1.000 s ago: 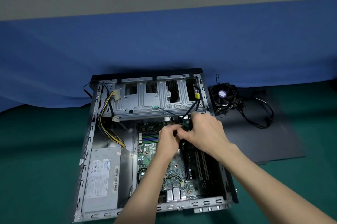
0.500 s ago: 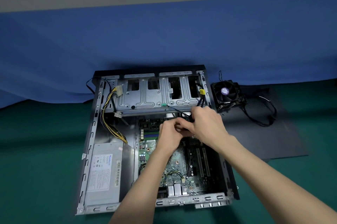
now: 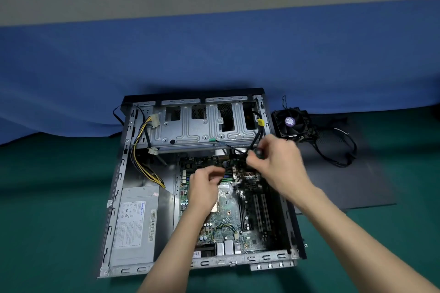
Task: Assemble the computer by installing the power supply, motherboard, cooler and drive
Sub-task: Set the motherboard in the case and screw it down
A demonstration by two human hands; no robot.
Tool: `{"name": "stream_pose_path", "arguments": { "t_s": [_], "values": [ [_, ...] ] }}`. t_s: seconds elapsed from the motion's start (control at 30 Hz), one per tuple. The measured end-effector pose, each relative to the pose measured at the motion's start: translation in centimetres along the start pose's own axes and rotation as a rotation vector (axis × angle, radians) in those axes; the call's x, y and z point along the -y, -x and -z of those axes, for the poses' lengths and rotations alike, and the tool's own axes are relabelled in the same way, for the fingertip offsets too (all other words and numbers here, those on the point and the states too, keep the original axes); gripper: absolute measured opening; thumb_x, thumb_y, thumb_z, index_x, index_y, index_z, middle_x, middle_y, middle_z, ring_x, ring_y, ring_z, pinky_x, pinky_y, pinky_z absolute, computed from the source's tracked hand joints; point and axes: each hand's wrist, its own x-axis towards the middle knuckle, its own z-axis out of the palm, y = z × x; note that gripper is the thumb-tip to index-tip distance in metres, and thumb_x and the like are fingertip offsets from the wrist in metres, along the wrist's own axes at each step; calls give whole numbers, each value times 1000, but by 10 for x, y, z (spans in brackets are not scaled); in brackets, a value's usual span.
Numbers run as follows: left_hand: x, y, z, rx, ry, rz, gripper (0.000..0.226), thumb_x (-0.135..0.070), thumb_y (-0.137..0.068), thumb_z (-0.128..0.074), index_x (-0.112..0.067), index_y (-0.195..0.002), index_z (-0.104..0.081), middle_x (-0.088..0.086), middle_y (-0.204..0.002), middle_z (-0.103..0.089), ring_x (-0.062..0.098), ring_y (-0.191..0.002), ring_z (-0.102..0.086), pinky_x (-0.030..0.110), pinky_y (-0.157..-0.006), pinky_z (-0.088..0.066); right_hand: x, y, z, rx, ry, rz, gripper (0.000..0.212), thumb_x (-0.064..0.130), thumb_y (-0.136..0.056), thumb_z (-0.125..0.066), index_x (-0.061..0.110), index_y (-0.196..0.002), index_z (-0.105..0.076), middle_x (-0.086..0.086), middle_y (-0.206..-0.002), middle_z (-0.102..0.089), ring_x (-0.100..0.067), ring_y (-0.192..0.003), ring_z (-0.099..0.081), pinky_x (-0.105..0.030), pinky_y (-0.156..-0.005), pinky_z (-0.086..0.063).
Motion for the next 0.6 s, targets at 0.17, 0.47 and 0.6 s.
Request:
{"name": "stream_pose_path", "arguments": {
  "t_s": [0.17,0.47,0.6],
  "values": [
    [3,18,-2,-2,-91,92,22,1,-90,-59,-15,-95,-74,0,-93,-72,12,-85,-64,21,-75,-49,-42,-2,56,-66,-784,-294,16,25,-80,-75,16,-67,-76,5,-50,-59,-6,-45,-45,-14,-44,-37],
    [-25,44,-41,14,-109,82,21,-8,-95,-54,-18,-103,-70,-6,-86,-66,6,-63,-53,12,-51,-38,-147,-4,70,-270,-1710,-833,42,45,-99,-43,7,-83,-50,-9,-77,-57,-19,-66,-63,-35,-61,-59],
    [-26,51,-51,30,-114,93,22,-7,-95,-54,-19,-105,-69,-2,-94,-68,12,-68,-60,14,-49,-43,-167,1,40,-125,-1114,-915,39,46,-90,-59,13,-73,-47,-2,-59,-42,-11,-41,-35,-26,-45,-34]
  ]
}}
